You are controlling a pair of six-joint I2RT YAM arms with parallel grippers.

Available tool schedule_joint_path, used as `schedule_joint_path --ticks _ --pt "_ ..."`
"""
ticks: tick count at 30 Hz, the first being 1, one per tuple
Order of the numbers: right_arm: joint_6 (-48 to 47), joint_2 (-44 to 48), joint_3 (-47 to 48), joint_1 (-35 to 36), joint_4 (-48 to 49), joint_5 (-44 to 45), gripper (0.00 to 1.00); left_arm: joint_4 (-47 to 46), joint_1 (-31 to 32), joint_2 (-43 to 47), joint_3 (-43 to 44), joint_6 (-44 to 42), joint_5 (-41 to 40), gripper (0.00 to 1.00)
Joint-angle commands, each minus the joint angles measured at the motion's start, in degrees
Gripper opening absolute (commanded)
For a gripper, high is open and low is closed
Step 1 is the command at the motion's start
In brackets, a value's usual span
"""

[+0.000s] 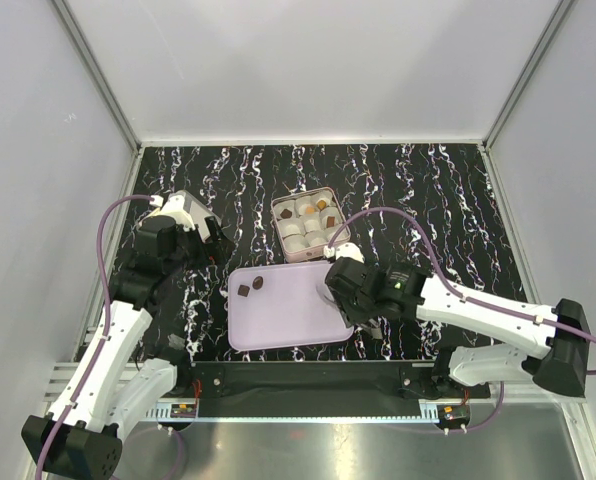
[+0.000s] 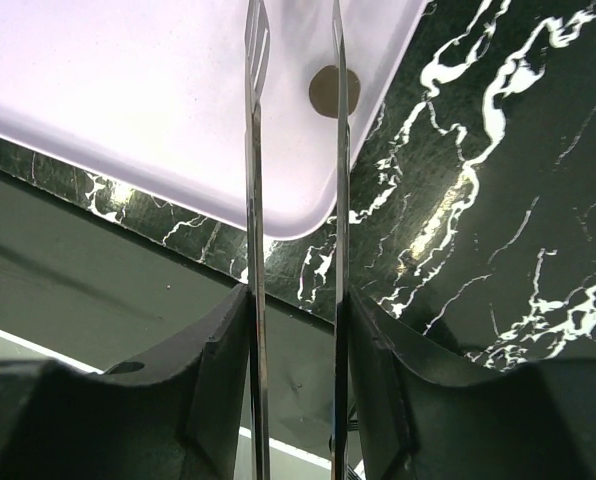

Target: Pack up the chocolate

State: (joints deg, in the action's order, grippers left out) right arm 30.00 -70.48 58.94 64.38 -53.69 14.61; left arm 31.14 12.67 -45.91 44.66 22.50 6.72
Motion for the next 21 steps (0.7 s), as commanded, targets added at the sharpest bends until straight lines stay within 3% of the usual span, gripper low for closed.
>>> schedule_joint_path --ticks 1,13,21 --pt "-0.99 2.36 3.99 0.48 0.0 4.02 0.48 -2.48 -0.45 0.29 1.39 0.17 0.4 0.99" --pt "4.71 4.9 2.68 0.48 -7.74 2.97 0.48 -2.57 -0.45 0.47 1.3 0.17 0.57 0.99" --pt "6.3 8.16 0.13 0.48 -6.34 0.07 0.5 -2.48 -0.45 0.65 1.22 0.26 0.66 0.99"
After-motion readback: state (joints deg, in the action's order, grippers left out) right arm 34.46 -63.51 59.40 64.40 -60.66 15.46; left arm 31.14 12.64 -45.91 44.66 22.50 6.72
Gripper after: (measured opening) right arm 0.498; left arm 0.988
